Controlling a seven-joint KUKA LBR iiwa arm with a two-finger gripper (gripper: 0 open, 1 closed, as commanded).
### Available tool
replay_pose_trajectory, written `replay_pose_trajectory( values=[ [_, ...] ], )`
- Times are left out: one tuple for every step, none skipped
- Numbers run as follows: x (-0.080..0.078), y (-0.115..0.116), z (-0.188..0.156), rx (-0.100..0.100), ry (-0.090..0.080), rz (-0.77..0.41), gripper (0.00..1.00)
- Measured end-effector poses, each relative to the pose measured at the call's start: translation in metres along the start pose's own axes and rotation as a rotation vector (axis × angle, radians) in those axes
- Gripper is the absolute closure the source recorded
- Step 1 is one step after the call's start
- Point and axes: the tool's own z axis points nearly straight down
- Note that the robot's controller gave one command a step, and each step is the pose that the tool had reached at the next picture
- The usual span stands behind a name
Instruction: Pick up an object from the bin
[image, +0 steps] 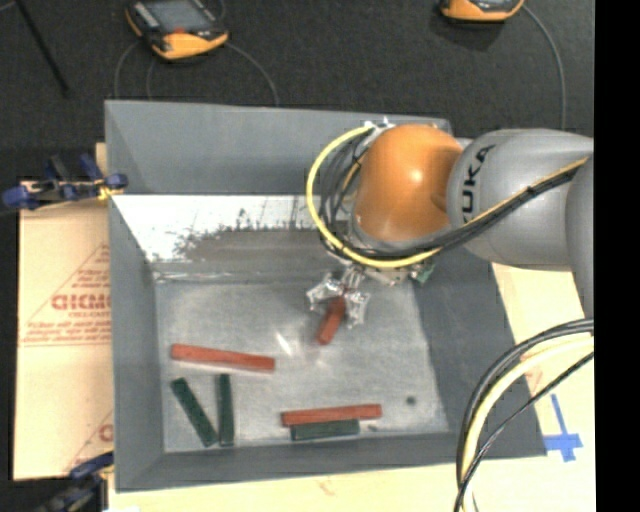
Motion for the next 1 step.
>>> replay_pose_trajectory(
  values=[
    [-0.0006,-0.0017,-0.0098,0.005,-0.002,0.001,1.00]
  ],
)
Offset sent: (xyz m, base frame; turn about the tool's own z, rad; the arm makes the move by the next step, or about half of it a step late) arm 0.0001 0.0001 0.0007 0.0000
